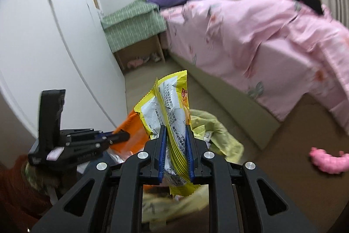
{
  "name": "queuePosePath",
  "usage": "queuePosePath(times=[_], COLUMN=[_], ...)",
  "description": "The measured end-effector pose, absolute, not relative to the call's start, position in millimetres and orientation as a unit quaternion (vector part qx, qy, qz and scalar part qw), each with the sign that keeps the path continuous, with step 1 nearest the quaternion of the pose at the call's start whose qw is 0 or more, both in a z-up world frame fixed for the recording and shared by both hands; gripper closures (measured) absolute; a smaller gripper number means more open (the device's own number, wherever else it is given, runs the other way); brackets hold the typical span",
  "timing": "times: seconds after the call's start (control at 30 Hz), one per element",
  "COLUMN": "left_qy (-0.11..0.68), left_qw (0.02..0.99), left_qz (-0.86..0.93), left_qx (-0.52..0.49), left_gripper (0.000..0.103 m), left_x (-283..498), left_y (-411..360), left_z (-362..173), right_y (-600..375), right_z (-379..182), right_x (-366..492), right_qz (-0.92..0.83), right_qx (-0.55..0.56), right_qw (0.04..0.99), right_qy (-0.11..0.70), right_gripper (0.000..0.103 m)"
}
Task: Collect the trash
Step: 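Carry the orange chip bag and yellow packet over the yellow bag with both grippers, then open both grippers to drop the chip bag and packet into the bag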
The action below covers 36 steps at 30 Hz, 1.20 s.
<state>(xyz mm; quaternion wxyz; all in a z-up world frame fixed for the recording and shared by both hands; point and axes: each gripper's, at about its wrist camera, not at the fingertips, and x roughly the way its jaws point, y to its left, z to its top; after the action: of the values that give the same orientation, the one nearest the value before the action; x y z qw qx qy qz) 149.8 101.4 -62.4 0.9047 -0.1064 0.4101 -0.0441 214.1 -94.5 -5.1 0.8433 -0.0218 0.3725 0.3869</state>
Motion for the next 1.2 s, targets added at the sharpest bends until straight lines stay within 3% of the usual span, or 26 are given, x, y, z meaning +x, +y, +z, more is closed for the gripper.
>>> queuePosePath(times=[0.3, 0.83, 1.03, 1.07, 1.2], left_qy=[0.484, 0.473, 0.456, 0.453, 0.449], left_qw=[0.868, 0.87, 0.877, 0.878, 0.881], left_qz=[-0.096, -0.095, -0.073, -0.068, -0.044], left_qx=[-0.057, -0.1, -0.133, -0.138, -0.14], left_gripper=[0.095, 0.094, 0.073, 0.065, 0.054], left_x=[160.9, 169.8, 160.9, 158.0, 148.0], left_y=[84.1, 91.0, 107.7, 110.8, 114.9], left_z=[-114.6, -114.8, -92.8, -86.5, -71.0], right_y=[-40.4, -44.7, -64.3, -68.6, -86.8], right_z=[-87.3, -110.1, -93.7, -89.1, -66.8], right_x=[255.8, 248.1, 238.1, 235.5, 220.8], right_qz=[0.382, 0.36, 0.359, 0.359, 0.348], right_qx=[-0.075, -0.095, -0.064, -0.06, -0.045], right_qw=[0.775, 0.765, 0.789, 0.793, 0.818], right_qy=[0.498, 0.525, 0.494, 0.488, 0.457], right_gripper=[0.086, 0.084, 0.058, 0.056, 0.055])
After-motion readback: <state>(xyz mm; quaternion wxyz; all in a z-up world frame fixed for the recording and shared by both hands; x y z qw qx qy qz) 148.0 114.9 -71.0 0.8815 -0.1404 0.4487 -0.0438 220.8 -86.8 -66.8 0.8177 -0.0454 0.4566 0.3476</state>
